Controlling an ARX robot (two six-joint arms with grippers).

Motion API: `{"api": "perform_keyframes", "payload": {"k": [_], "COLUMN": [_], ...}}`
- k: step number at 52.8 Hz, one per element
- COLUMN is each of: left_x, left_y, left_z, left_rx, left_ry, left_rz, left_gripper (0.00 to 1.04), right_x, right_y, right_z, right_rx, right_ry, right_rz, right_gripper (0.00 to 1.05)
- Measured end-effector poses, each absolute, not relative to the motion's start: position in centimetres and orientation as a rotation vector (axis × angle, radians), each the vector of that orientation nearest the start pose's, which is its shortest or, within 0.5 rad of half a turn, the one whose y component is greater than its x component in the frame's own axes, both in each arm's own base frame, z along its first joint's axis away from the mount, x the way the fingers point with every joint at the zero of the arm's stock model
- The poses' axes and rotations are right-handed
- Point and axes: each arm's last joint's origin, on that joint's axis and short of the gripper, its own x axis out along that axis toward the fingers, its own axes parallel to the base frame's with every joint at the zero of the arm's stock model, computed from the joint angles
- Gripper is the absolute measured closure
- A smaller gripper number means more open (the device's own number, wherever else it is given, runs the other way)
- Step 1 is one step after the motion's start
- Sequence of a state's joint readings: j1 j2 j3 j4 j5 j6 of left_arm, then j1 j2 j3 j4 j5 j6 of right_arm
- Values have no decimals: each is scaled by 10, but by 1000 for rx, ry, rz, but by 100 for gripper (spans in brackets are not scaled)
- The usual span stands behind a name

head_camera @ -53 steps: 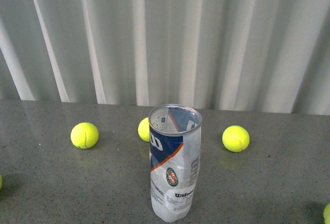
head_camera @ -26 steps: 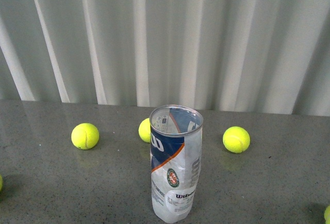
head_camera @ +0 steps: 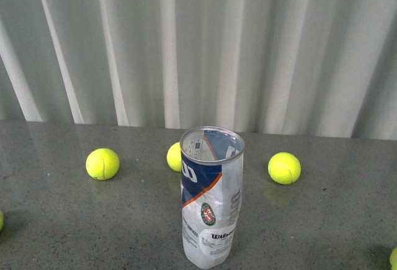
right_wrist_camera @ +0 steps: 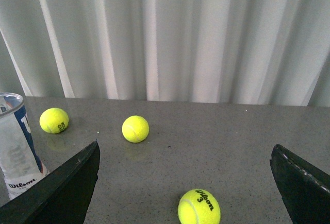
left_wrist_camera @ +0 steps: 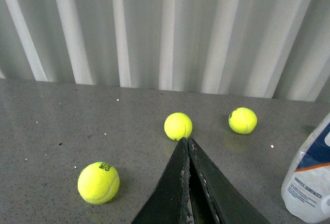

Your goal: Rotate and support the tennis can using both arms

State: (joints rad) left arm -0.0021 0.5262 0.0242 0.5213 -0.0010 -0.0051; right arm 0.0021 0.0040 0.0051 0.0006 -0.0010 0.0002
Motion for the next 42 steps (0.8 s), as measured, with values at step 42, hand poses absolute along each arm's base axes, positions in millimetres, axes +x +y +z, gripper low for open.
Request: {"api": "perform_keyframes", "payload": {"k": [42], "left_x": [109], "left_y": [0], "left_z": [175], "left_rx": [-5], "left_ry": [-28], "left_rz": [-2], "left_gripper": [101], "right_x": [98], "right_y": [0], "right_z": [165], "right_rx": [0], "right_ry": [-2], "right_rz": [3], "right_gripper": [7]}}
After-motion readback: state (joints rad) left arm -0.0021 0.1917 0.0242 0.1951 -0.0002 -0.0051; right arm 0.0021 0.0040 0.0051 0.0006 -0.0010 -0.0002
